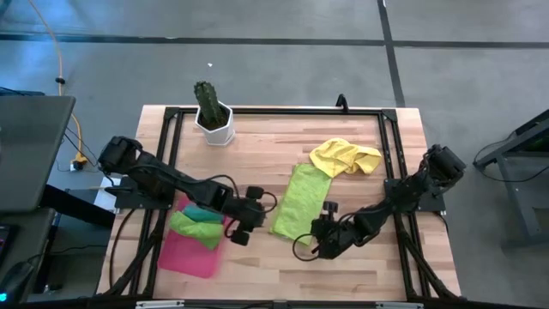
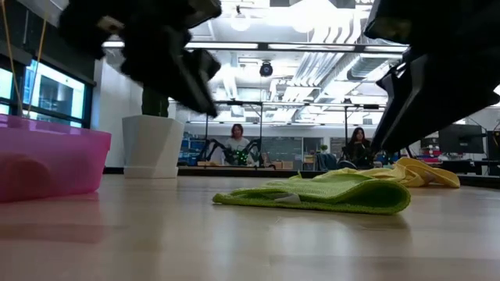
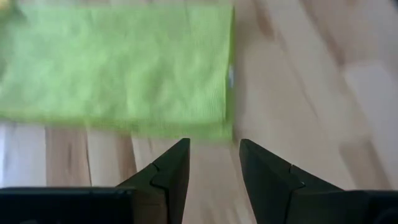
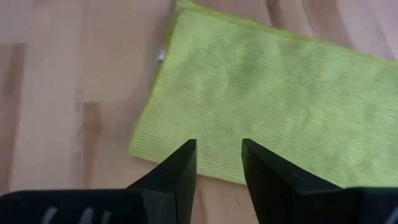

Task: Roll microfiber towels into tight, uniform cylinder then place into a basket
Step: Roll the light green towel

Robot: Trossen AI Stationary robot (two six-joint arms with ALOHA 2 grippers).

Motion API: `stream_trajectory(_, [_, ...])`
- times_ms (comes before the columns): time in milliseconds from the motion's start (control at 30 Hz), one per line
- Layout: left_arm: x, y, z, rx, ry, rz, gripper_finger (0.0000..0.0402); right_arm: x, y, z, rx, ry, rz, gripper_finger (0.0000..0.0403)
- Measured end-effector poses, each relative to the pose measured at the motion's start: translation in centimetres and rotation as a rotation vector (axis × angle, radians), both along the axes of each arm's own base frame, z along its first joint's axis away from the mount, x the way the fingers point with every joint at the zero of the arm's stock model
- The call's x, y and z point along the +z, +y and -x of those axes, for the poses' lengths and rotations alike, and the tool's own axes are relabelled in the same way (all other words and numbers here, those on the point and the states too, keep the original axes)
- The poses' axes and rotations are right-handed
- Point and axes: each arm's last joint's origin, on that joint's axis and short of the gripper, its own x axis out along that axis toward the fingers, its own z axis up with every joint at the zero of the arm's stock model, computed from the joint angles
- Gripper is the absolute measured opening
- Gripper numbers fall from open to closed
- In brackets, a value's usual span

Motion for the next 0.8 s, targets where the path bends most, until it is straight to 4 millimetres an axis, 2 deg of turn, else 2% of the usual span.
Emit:
stream_trajectory(67, [-0.4,0.0,-0.4,0.006,-0.063,0.020,0.0131,-0.5,0.6,-0.3,0.040,-0.006,-0.011,0.0125])
stream_trajectory(167, [-1.2,0.0,-0.3,0.027,-0.057,0.055,0.0131,-1.3,1.2,-0.7,0.100,-0.018,0.002,0.0135])
stream_trajectory(433, [-2.1,-0.5,-0.5,0.098,-0.037,0.123,0.0131,-1.5,1.5,-0.9,0.124,-0.022,-0.022,0.0158])
stream_trajectory(667, [-3.2,-1.7,-1.3,-0.025,-0.053,0.197,0.0131,-3.0,2.0,-0.8,0.238,0.050,0.013,0.0167])
stream_trajectory(800, [-3.0,-2.0,-1.6,-0.046,-0.095,0.181,0.0131,-3.5,2.1,-1.0,0.268,0.050,0.038,0.0168])
